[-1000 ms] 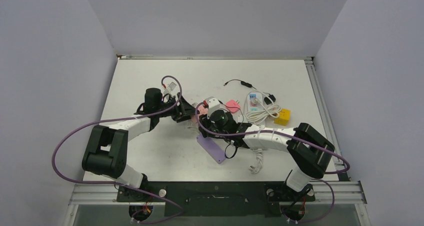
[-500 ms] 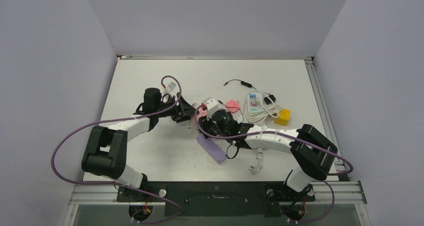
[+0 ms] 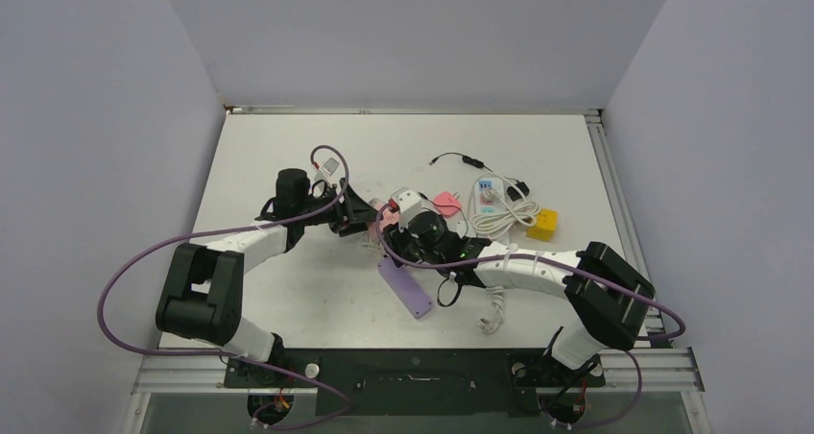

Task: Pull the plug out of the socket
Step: Remove the plug from the socket.

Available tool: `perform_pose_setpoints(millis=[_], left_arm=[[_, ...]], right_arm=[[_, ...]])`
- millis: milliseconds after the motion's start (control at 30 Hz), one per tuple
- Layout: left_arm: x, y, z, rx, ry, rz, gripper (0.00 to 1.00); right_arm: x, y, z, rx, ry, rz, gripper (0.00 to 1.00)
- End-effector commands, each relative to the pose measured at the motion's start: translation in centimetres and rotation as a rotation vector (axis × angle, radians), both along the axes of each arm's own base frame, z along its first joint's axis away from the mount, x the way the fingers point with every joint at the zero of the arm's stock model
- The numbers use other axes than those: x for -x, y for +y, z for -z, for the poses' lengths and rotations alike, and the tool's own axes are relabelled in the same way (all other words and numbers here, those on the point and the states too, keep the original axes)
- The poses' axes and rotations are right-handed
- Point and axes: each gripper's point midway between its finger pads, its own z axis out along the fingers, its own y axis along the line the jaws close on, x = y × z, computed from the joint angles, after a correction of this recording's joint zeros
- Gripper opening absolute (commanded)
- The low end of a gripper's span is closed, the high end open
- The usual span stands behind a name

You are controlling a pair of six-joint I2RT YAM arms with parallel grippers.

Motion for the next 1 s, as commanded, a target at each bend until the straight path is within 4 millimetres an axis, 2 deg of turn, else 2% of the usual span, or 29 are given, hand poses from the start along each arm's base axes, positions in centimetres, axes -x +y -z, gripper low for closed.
perform_pose_setpoints(millis=[0,233,467,667,833,967], left_arm=[[-4.0,1.5,-1.9,-0.047,-0.147,-0.121,0.0],[-3.9,1.7,-1.9,-0.045,-0.146,-0.126,0.0],[-4.0,1.7,-1.9,-0.044,-0.144,-0.127,0.0],[-4.1,1.7,-1.8,-0.044,-0.141,-0.13,0.0],[-4.1,1.9,-1.9,-0.043,-0.141,-0.133,0.0],[-4.2,2.0,-1.8,-0.044,-0.141,-0.137,0.0]], right_arm=[[-0.9,1.6,-5.4,-0.144,-0.054,0.039,0.05],[-3.5,-1.3,-3.9,-0.184,0.061,0.187,0.05],[-4.0,-1.3,-3.5,-0.187,0.073,0.197,0.05],[-2.8,-0.5,-4.6,-0.183,-0.009,0.101,0.05],[-0.1,1.3,-5.6,-0.166,-0.076,-0.059,0.05],[1.1,1.8,-6.0,-0.167,-0.096,-0.136,0.05]])
